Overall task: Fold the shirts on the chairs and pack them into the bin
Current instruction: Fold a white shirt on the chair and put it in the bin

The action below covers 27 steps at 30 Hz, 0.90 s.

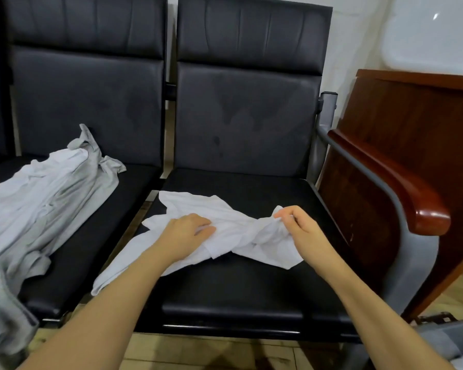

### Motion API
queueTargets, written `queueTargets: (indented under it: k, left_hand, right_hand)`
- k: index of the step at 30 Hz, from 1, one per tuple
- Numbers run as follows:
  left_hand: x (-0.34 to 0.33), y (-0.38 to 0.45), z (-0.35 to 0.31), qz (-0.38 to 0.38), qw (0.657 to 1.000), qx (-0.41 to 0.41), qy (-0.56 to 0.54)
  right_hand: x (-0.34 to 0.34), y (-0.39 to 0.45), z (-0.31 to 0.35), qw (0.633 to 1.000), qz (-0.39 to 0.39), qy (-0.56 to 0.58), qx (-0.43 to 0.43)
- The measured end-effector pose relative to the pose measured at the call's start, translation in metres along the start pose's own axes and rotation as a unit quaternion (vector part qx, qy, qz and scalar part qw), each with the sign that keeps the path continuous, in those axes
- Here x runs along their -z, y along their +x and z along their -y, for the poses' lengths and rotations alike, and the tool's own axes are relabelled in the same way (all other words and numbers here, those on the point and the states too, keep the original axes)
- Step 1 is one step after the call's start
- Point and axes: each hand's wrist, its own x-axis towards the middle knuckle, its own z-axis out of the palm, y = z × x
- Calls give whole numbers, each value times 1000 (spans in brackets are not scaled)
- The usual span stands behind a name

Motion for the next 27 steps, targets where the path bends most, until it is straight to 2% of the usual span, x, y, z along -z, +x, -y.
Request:
queueTargets:
  k: [2,5,8,10,13,16,20,23,27]
  left_hand:
    - [-3,-5,8,-3,999,-13,-37]
    - [-7,-7,16,-21,999,-19,-45]
    - [-11,-5,18,-38,997,-13,-66]
    - [-10,-4,17,-79,992,-23,-95]
    - [0,-1,7,-169,973,-54,-151]
    - [17,-1,-11,-192,956,-105,-196]
    - [32,-3,-27,-253,933,-208,-152]
    - [34,-2,-36,-306,908,-267,-104]
    - [32,-2,-40,-330,895,-288,-83]
  right_hand:
    - [-10,3,-1,1000,-12,-20,11]
    - [-21,9,-9,989,-56,-125,54]
    - [-28,14,-11,980,-61,-176,69]
    - [-32,14,-7,981,-54,-167,78]
    - [-37,14,1,976,-50,-159,141]
    - [-41,15,11,977,-57,-111,174]
    - [-44,13,27,980,-82,-35,177]
    - [-46,13,36,987,-66,1,145]
    - [-52,17,38,988,-34,-67,133]
